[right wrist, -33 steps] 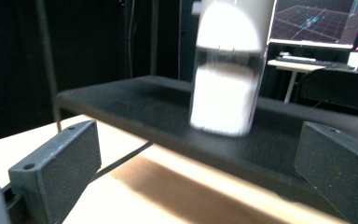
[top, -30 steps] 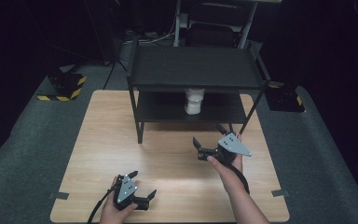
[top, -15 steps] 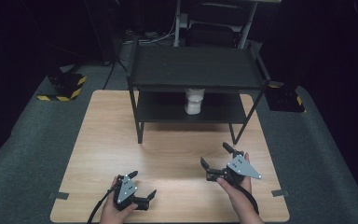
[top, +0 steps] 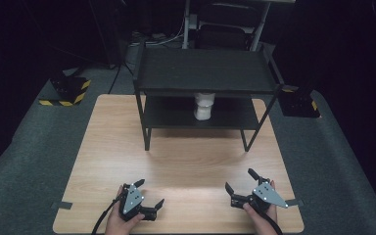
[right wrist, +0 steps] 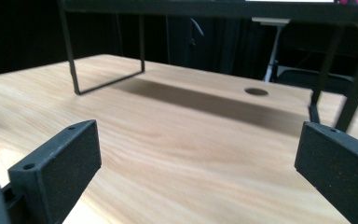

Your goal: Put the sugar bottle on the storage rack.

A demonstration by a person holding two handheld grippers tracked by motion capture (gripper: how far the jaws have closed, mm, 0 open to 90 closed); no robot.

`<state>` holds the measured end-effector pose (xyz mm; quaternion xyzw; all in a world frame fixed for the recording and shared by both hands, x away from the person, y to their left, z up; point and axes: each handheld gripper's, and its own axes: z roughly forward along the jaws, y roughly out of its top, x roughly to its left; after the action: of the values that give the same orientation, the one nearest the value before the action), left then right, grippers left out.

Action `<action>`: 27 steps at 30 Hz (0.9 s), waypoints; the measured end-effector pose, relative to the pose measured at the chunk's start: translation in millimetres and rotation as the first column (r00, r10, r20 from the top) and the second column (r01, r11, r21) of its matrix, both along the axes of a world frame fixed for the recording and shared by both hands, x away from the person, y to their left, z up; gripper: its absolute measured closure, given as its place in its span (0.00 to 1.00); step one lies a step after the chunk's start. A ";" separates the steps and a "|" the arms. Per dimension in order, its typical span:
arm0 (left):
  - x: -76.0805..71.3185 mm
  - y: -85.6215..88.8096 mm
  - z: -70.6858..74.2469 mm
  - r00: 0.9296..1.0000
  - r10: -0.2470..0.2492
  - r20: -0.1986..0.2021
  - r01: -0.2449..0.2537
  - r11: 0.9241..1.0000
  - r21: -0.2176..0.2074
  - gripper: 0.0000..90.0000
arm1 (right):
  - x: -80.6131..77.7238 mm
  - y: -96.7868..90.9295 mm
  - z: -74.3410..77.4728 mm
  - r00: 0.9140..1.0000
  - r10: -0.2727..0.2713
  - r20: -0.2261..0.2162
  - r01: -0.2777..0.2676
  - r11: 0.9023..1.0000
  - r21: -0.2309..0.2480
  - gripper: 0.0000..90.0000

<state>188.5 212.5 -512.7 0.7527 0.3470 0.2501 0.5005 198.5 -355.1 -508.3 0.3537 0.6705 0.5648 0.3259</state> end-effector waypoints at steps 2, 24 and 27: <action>-0.2 0.0 0.0 1.000 0.001 0.001 -0.001 1.000 0.000 0.01 | -1.3 -1.0 -1.3 1.000 -0.005 -0.006 0.005 1.000 0.000 0.00; -1.2 -0.8 0.0 1.000 0.002 0.005 -0.002 1.000 0.006 0.01 | -17.0 -16.3 -22.5 0.997 -0.047 -0.067 0.045 0.998 -0.035 0.00; -1.3 -1.3 0.0 1.000 0.002 0.005 -0.003 1.000 0.006 0.01 | -16.7 -18.1 -22.9 0.996 -0.042 -0.073 0.040 0.999 -0.026 0.00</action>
<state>187.2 211.2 -512.8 0.7533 0.3459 0.2536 0.4986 181.7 -373.2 -531.2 0.3840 0.6816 0.5363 0.3168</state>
